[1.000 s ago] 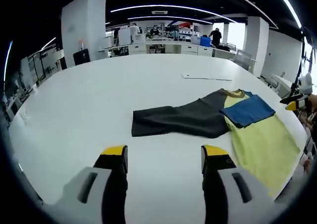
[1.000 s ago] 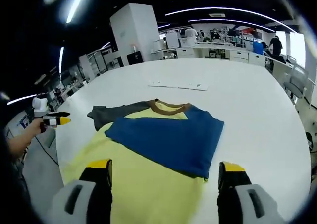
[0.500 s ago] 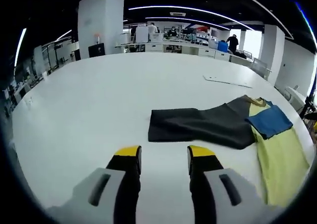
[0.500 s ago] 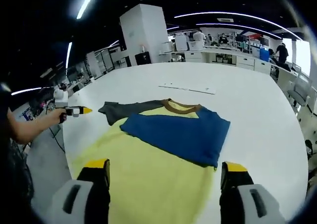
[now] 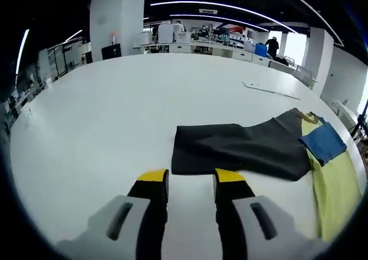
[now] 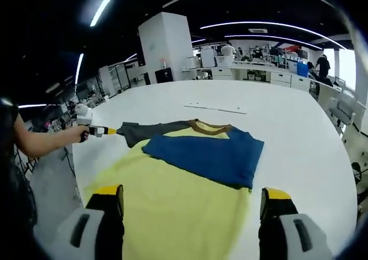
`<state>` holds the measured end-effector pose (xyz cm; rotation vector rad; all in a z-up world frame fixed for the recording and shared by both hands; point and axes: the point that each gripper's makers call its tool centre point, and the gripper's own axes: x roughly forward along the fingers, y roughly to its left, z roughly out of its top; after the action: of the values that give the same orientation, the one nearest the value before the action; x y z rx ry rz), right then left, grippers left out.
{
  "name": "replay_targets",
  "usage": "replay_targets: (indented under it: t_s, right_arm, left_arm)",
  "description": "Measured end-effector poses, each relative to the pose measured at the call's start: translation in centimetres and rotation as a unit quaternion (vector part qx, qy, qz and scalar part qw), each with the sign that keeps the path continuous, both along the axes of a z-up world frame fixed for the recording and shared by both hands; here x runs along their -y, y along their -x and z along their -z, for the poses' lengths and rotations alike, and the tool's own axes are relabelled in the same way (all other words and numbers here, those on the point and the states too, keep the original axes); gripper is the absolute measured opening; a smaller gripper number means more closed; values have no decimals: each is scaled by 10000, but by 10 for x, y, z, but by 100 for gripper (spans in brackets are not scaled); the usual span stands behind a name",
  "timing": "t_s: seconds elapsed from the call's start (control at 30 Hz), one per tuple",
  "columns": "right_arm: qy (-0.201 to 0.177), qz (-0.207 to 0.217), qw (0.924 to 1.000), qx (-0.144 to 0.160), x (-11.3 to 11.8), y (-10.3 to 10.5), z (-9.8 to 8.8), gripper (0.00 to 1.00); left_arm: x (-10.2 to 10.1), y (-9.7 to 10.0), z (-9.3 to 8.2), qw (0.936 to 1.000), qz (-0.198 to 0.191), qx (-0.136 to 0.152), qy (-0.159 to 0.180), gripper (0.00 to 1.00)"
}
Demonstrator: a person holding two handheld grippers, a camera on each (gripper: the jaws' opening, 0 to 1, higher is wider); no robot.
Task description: Fold the garment on the visible template until the final outline fits inside the template.
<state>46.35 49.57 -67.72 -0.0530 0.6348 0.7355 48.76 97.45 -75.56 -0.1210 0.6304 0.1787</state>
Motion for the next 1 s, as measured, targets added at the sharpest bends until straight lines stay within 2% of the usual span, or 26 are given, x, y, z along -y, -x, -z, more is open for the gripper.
replay_targets:
  t_s: [0.1, 0.23, 0.43, 0.67, 0.73, 0.87, 1.0]
  right_arm:
    - [-42, -10, 10000, 16, -1, 3, -2, 100]
    - [3, -72, 10000, 47, -4, 7, -4, 100]
    - [398, -186, 9990, 110, -1, 9, -1, 100]
    - [364, -34, 9993, 63, 3, 11, 2, 100]
    - [384, -2, 9992, 55, 5, 11, 4, 100]
    - [388, 57, 9992, 25, 7, 11, 5, 100]
    - [367, 30, 9993, 72, 6, 11, 2, 100]
  left_arm:
    - [1, -4, 2, 10000, 30, -7, 6, 26]
    - [-2, -8, 6, 9998, 88, -132, -146, 27]
    - [-10, -12, 7, 9998, -63, -110, -118, 24]
    - [-18, -20, 8, 9996, -267, 16, 34, 10]
    - [-15, -23, 8, 9997, -218, 57, 138, 2]
    - [-15, -23, 8, 9996, -241, 56, 168, 0]
    - [-13, -14, 3, 9998, -123, 26, 123, 0]
